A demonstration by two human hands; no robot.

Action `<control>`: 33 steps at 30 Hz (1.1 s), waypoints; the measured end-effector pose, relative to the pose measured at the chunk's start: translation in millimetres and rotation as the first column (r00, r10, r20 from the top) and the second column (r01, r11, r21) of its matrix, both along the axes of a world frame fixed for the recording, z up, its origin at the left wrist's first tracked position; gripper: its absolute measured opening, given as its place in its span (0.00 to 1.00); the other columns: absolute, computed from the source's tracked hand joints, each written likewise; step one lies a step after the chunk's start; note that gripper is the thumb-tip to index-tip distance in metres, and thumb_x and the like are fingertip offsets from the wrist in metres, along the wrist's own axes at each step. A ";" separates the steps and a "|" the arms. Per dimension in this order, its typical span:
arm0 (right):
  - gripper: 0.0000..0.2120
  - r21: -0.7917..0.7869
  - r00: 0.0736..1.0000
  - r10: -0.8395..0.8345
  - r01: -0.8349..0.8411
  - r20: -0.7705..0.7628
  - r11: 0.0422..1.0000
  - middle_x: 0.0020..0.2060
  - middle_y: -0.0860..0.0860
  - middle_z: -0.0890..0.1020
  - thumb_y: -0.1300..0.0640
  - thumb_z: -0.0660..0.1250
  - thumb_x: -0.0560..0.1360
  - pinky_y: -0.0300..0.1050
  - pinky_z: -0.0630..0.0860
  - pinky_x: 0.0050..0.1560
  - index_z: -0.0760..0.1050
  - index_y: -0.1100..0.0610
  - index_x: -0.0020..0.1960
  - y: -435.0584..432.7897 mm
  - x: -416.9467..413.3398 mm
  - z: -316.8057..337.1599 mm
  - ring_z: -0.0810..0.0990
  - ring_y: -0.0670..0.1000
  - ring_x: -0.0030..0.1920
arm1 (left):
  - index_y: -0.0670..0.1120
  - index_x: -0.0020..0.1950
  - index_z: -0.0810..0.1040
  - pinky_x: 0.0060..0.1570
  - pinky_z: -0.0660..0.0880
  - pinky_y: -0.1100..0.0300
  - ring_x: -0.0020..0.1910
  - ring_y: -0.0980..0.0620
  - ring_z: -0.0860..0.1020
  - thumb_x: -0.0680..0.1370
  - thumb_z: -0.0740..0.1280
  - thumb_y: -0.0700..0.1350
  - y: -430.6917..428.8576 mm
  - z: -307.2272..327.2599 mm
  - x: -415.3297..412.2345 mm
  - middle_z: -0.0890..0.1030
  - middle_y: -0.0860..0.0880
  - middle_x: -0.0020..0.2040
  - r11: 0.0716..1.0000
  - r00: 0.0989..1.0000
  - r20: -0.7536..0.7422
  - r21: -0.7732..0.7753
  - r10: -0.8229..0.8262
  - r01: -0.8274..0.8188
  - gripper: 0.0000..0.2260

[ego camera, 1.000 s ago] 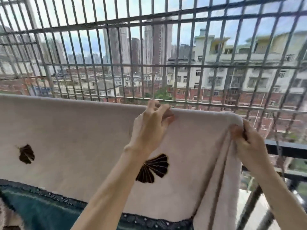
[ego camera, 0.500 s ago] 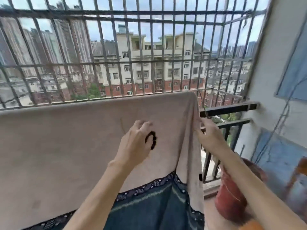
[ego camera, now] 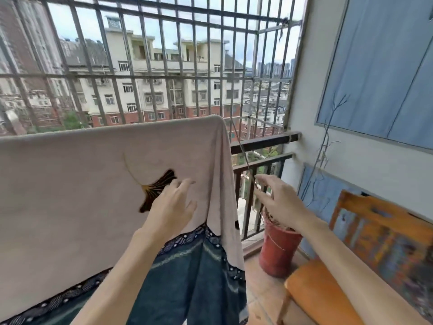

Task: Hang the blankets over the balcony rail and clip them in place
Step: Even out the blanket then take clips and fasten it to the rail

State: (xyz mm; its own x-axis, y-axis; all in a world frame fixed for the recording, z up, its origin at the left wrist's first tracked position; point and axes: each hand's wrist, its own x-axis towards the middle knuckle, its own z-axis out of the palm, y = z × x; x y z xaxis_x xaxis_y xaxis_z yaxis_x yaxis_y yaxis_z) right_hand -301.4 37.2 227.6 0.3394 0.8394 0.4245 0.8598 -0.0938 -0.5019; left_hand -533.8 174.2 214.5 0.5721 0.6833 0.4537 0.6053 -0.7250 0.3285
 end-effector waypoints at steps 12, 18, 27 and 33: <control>0.22 0.014 0.890 0.455 -0.456 0.038 0.890 0.66 0.50 0.74 0.56 0.65 0.78 0.31 0.60 0.64 0.68 0.59 0.71 115.7 -128.4 7.1 0.71 0.47 0.67 | 0.50 0.73 0.65 0.61 0.72 0.51 0.65 0.46 0.73 0.80 0.63 0.49 14.3 15.7 -138.1 0.72 0.46 0.68 0.936 0.936 -0.003 -0.006 0.353 -0.353 0.21; 0.24 0.016 0.781 0.623 -0.624 0.040 0.781 0.66 0.53 0.75 0.59 0.68 0.76 0.39 0.61 0.67 0.68 0.60 0.71 159.5 -280.0 5.1 0.71 0.52 0.67 | 0.49 0.73 0.66 0.60 0.72 0.52 0.64 0.46 0.73 0.80 0.63 0.49 12.8 12.3 -294.1 0.73 0.47 0.67 0.850 0.850 0.003 -0.004 0.526 -0.526 0.21; 0.20 0.094 0.573 0.816 -0.811 -0.072 0.578 0.61 0.51 0.77 0.60 0.67 0.77 0.48 0.67 0.67 0.71 0.59 0.69 189.3 -562.6 -8.6 0.75 0.52 0.63 | 0.50 0.72 0.66 0.56 0.71 0.56 0.61 0.47 0.74 0.81 0.62 0.50 -7.5 -4.4 -570.1 0.74 0.47 0.64 0.665 0.672 -0.019 -0.132 0.740 -0.736 0.19; 0.20 0.023 0.454 0.890 -0.890 -0.038 0.455 0.57 0.46 0.79 0.52 0.65 0.78 0.41 0.74 0.56 0.70 0.50 0.69 212.9 -703.8 -9.6 0.81 0.45 0.49 | 0.52 0.70 0.68 0.60 0.72 0.54 0.61 0.48 0.74 0.80 0.63 0.50 -16.8 -31.0 -702.2 0.76 0.47 0.63 0.557 0.570 -0.008 -0.200 0.822 -0.806 0.19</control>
State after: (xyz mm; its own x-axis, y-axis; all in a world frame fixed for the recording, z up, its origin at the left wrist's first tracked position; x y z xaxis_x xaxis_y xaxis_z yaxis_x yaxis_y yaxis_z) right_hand -1005.2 250.1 218.0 -0.5772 0.6942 0.4301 0.4550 0.7107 -0.5365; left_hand -1236.0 157.4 183.5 -0.2973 0.9053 0.3033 0.8768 0.1332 0.4620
